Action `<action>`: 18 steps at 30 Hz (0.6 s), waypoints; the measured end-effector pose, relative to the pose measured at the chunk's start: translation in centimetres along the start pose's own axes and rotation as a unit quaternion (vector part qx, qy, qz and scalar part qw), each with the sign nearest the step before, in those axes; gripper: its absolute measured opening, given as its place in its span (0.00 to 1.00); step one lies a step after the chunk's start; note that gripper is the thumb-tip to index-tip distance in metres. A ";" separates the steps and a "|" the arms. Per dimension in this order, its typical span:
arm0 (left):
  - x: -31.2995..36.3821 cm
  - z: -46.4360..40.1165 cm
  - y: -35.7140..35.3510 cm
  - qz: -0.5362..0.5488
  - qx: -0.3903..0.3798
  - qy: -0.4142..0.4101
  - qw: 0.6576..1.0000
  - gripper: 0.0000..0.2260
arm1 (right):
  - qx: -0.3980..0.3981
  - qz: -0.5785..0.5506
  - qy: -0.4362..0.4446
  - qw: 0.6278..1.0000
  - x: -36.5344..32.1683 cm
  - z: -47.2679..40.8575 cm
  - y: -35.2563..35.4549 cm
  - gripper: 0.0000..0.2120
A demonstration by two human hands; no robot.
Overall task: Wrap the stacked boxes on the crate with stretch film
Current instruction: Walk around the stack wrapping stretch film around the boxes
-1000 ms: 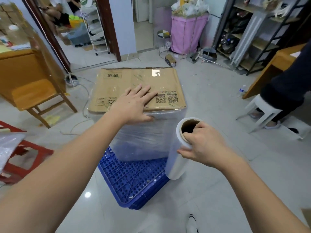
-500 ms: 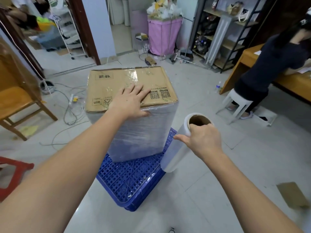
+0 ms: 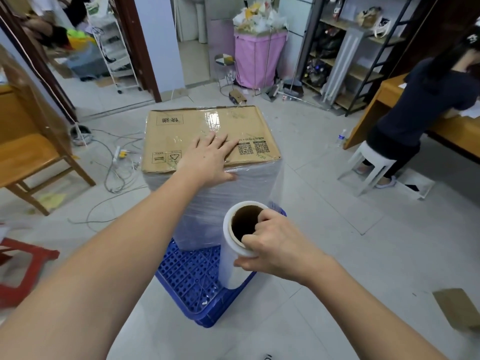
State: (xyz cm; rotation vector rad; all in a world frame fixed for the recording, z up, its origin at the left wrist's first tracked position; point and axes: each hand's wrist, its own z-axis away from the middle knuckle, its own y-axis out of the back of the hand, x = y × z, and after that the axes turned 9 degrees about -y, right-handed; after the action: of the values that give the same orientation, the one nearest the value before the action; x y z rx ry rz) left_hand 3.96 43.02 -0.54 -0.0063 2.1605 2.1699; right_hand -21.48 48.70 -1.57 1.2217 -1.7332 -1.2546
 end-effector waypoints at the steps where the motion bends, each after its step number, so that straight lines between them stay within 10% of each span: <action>1: 0.0 0.1 0.0 -0.002 0.001 -0.001 1.000 0.45 | -0.008 -0.001 0.005 1.000 -0.3 -0.3 0.1 0.23; 18: -1.2 2.7 1.7 0.103 0.029 -0.064 0.992 0.46 | 0.047 0.034 -0.177 0.983 -4.0 -3.5 -1.8 0.32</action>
State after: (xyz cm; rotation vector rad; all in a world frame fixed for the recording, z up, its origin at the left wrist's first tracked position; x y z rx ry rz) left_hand 5.18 45.63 1.24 0.3642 2.2383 2.1411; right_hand -16.49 51.17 -2.12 1.0258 -2.0895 -1.4284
